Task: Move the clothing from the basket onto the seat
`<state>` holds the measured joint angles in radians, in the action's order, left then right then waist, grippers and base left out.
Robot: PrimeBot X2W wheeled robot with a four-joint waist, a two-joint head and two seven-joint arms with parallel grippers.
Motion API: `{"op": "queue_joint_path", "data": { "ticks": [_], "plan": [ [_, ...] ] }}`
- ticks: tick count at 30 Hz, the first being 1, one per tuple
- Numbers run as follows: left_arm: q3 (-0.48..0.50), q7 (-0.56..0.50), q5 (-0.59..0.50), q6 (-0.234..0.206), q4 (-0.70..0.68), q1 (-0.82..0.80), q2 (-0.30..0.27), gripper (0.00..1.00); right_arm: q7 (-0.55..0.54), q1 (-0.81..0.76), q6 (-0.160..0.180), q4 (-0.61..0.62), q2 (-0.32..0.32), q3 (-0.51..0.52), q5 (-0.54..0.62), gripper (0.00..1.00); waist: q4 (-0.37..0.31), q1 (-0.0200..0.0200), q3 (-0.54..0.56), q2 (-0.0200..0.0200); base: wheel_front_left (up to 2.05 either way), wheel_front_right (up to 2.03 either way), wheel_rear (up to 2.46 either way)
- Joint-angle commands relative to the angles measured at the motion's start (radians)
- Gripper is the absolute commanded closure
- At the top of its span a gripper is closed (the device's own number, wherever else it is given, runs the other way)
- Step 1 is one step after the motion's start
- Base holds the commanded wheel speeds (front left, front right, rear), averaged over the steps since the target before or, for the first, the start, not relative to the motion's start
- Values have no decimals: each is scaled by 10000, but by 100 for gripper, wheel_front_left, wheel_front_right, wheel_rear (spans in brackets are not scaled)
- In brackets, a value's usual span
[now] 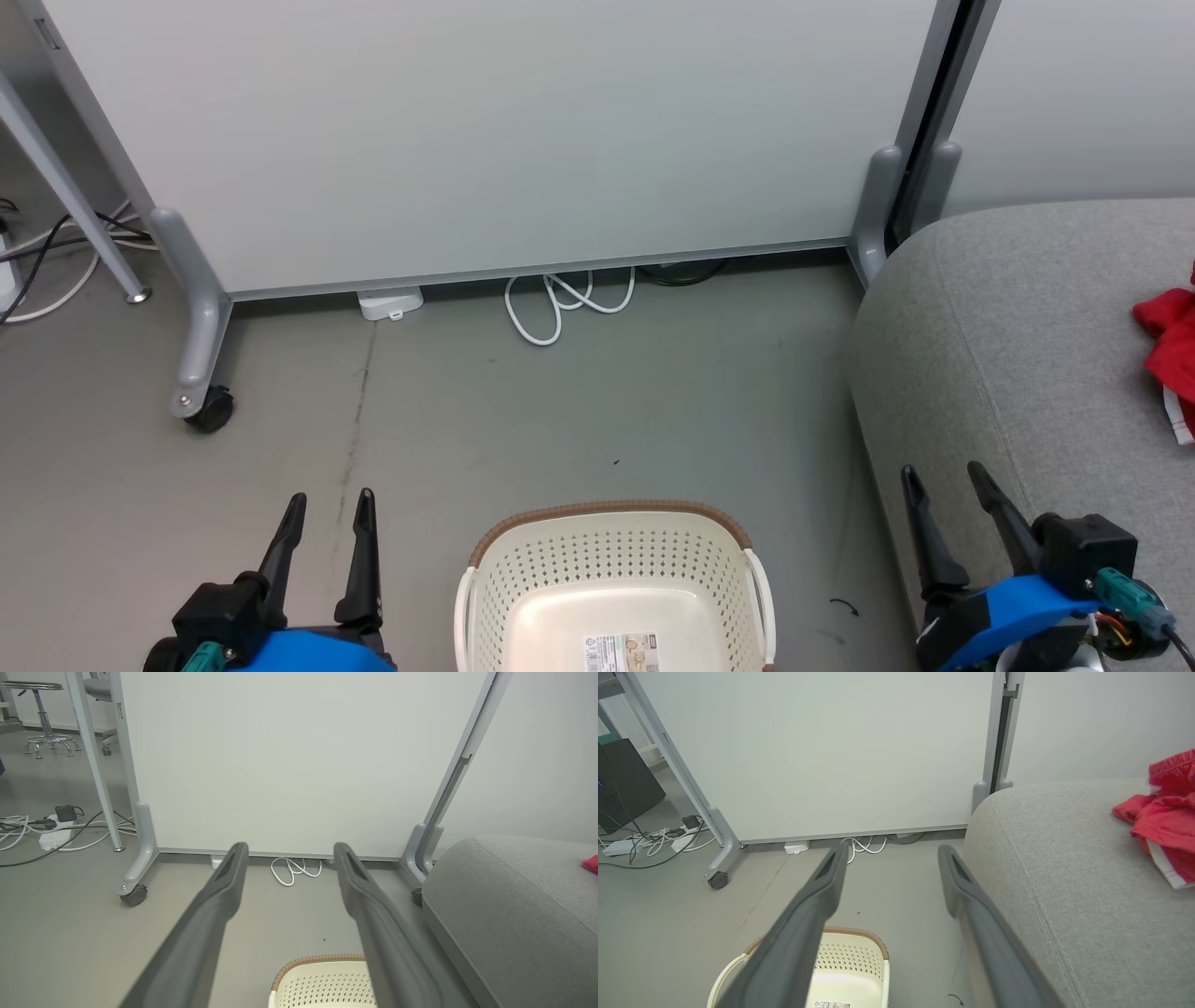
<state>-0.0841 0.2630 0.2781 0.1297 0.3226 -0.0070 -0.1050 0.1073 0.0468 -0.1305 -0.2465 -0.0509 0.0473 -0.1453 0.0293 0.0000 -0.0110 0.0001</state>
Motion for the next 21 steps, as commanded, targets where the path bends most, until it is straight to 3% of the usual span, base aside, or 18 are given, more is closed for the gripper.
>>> {"op": "queue_joint_path", "data": {
  "ticks": [1, 21],
  "plan": [
    [-33, 26, 25, 8, -13, -48, -68, 0, 54, -121, -5, -32, 8, -2, -39, 0, -1, 0, -3, -1, 0, 0, 0],
    [-150, 26, 314, 8, 15, -93, -151, 0, 20, -131, -5, -87, 8, -62, -157, 0, -51, 0, -75, -1, 0, 0, 0]
  ]
}}
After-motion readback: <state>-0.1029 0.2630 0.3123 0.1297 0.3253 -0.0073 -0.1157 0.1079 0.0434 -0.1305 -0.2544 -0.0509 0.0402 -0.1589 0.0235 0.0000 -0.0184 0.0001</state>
